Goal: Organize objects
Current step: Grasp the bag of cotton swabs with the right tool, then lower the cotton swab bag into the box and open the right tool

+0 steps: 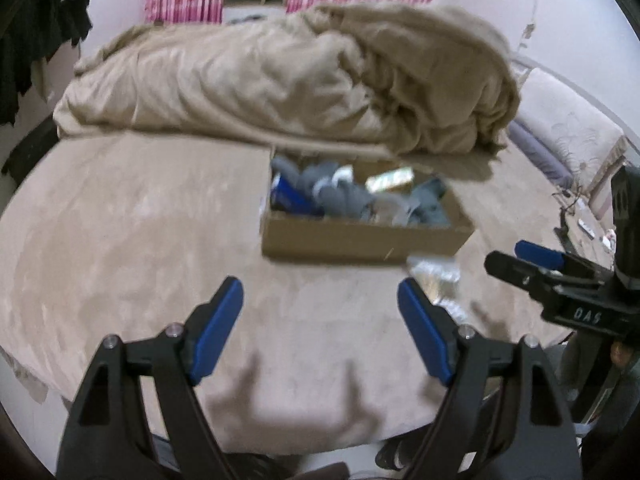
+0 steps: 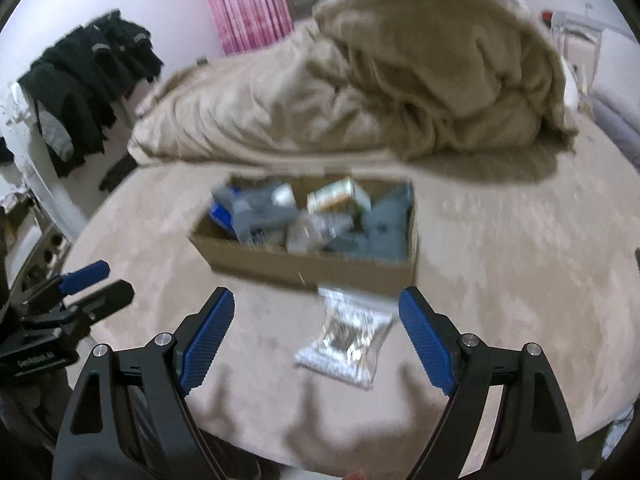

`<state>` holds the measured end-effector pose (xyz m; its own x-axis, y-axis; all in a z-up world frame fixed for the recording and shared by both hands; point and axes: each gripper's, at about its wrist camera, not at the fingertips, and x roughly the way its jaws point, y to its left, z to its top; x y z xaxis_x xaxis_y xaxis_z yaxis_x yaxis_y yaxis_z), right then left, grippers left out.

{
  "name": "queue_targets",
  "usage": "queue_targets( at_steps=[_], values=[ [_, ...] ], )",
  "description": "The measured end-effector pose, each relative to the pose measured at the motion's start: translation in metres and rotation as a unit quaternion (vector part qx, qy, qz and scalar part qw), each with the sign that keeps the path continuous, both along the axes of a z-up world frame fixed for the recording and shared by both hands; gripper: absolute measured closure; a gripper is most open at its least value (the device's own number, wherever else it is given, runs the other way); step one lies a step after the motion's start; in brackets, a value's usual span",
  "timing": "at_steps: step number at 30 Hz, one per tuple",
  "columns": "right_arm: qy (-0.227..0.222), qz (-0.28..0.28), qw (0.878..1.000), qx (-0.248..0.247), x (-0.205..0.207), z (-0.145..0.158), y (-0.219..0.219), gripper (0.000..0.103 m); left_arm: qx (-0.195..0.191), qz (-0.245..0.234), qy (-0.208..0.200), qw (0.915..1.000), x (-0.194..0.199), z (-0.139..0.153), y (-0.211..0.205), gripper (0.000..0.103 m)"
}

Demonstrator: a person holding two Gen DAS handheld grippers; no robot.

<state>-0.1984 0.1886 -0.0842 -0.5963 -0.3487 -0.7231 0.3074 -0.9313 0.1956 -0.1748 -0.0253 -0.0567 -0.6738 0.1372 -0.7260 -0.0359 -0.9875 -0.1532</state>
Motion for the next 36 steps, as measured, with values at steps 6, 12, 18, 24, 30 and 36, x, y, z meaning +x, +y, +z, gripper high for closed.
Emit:
queue_targets(
  at_steps=[6,12,18,24,30,36],
  values=[
    [-0.041,-0.01,0.999,0.018,-0.017,-0.054,-0.001,0.016,-0.004,0.005,-0.025,0.9997,-0.011,-0.033,0.001,0.022],
    [-0.072,-0.009,0.997,0.024,-0.031,-0.083,-0.004,0.018,-0.003,-0.001,-0.059,0.9983,-0.027,-0.065,0.005,0.022],
    [-0.065,-0.009,0.997,0.042,-0.036,-0.094,-0.01,0.048,-0.001,-0.003,-0.078,0.9969,-0.033,-0.082,0.009,0.022],
    [-0.068,-0.003,0.997,0.039,-0.028,-0.089,-0.002,0.056,-0.003,-0.004,-0.084,0.9965,-0.036,-0.083,0.011,0.022],
    [-0.065,0.005,0.997,0.041,-0.016,-0.079,0.0,0.057,0.0,-0.007,-0.083,0.9965,-0.032,-0.079,0.017,0.022],
    [-0.044,0.01,0.998,0.034,-0.008,-0.055,-0.001,0.057,0.005,-0.008,-0.068,0.9976,-0.03,-0.059,0.021,0.022]
  ],
)
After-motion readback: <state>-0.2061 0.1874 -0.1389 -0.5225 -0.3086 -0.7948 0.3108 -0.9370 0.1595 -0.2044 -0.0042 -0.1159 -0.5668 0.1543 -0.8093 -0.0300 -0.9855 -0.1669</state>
